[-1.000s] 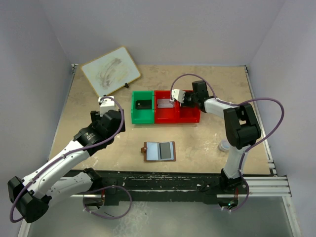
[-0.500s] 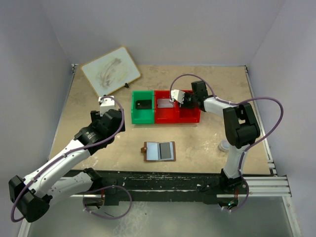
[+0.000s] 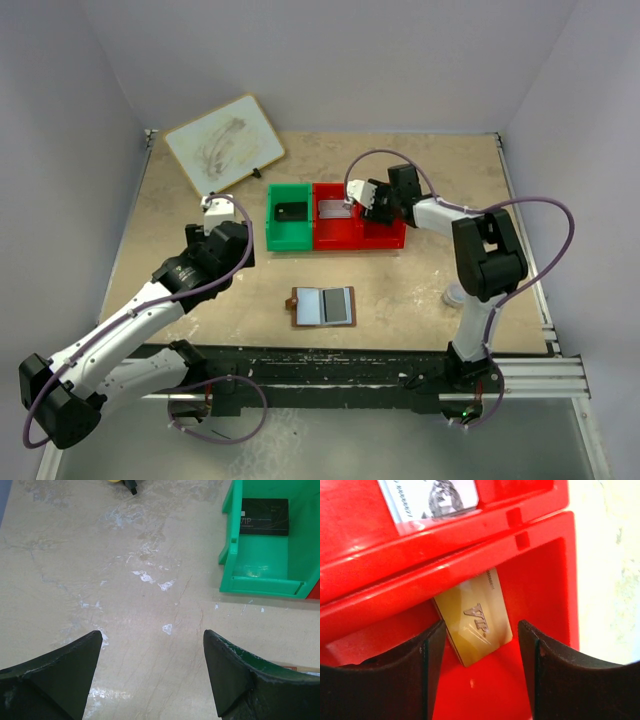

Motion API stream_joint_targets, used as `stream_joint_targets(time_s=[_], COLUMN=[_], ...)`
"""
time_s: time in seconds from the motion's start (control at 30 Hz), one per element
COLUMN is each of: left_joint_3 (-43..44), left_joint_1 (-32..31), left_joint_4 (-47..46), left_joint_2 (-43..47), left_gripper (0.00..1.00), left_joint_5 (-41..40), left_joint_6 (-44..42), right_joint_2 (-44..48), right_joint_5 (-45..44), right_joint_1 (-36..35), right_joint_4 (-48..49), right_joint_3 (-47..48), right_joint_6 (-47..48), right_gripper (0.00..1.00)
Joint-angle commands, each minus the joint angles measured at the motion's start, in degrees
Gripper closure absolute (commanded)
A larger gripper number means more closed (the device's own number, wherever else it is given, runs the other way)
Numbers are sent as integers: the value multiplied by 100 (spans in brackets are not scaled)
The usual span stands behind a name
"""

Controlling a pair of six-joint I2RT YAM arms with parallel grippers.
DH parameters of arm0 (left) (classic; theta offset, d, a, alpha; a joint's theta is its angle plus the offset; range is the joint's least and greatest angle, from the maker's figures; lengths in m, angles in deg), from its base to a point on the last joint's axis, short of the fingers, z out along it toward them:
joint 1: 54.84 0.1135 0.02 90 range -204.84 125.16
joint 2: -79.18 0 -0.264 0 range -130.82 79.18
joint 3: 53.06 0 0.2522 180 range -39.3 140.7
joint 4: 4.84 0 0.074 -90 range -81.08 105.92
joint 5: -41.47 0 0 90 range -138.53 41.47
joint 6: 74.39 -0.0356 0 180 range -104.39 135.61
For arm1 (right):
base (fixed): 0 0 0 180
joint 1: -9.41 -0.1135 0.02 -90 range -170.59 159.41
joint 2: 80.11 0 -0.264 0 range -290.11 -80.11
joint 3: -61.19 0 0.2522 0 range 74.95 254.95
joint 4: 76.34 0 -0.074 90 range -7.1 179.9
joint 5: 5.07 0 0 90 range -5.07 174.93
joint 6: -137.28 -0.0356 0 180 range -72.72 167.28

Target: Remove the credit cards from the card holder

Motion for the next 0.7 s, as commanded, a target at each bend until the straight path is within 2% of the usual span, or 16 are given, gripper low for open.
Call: stream_joint_targets(time_s=[0.0,0.33,0.47,0.53,0.63,0.67], left_joint_3=[123,125,125,125,124,121], left_joint_1=[35,42,42,47,44,42], left_joint_4=[-146,-137,-137,-136,-145,-152], left_joint_2=[-1,-19,-32,-51,-108,-130], left_gripper=[20,20,20,20,20,20], left_joint_5=[15,-44,-49,-49,-1,16], left_joint_6=[-139,-123,-118,-119,-137,-139], right_joint_2=[541,1827,2825,3608,4450,4653], right_joint_5=[-381,-431,-544,-325,607,795], right_joint_1=[-3,-16,-21,-17,-20,-17], right_joint_4=[395,1416,2140,2576,2934,3101], right_joint_3=[-45,-724,-1461,-1946,-2556,-2758], right_joint_6=[-217,-1203,-2118,-2825,-3868,-4425], right_gripper=[37,39,39,37,24,5])
